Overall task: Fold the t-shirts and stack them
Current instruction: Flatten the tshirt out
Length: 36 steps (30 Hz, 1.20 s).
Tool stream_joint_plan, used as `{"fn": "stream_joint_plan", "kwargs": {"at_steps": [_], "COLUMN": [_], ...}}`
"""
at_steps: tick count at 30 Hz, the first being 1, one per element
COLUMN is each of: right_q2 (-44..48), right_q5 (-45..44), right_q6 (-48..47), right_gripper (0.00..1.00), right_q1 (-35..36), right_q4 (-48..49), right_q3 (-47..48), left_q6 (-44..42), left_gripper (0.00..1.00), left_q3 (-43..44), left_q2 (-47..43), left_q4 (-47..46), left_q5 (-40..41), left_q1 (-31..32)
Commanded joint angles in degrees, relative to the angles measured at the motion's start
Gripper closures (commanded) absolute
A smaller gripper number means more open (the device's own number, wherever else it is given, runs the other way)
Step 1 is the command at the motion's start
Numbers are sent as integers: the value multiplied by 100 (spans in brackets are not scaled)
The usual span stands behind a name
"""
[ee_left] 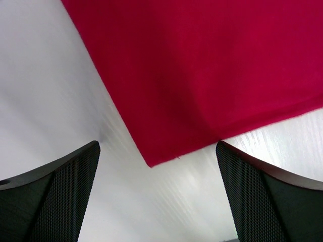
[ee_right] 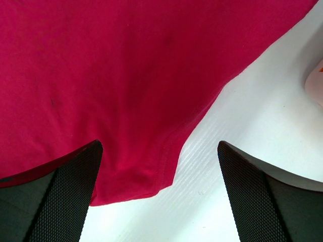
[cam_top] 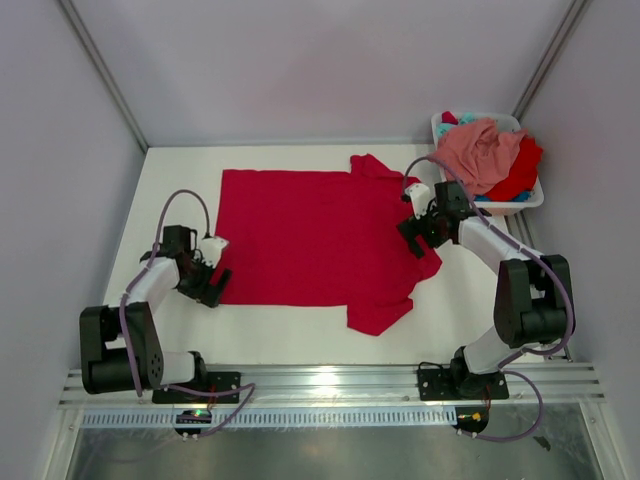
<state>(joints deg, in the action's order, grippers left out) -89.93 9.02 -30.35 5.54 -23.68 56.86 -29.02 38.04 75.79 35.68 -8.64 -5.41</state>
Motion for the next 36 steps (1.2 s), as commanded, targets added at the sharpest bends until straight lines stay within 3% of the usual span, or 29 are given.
{"fn": "stream_joint_plan", "kwargs": {"at_steps": [1, 6, 14, 24, 29, 36], "right_q2": [63, 204, 564, 758, 521, 634], "right_q5": [-251, -400, -1075, -1280, -1499, -1569], "right_q6": [-243, -322, -428, -367, -191, 248], "right_gripper": [0, 1, 1, 1, 1, 1], "right_q1": [26, 26, 26, 26, 26, 17], "right_q4": [408, 531, 681, 707, 1348, 2962], "right_q3": [-227, -561, -852, -852, -826, -493], "left_q6": [159, 194, 309, 484, 774, 1485], "left_gripper": [1, 1, 1, 1, 1, 1], "left_q3": [327, 82, -402, -298, -122, 1081], "left_q2": [181, 68, -854, -794, -601, -3], "left_q4": [-561, -904, -1423, -1686, -2118, -2205], "left_q5": [117, 398, 609, 803, 953, 621], "left_q1": [-39, -65, -215, -224, -224, -224]}}
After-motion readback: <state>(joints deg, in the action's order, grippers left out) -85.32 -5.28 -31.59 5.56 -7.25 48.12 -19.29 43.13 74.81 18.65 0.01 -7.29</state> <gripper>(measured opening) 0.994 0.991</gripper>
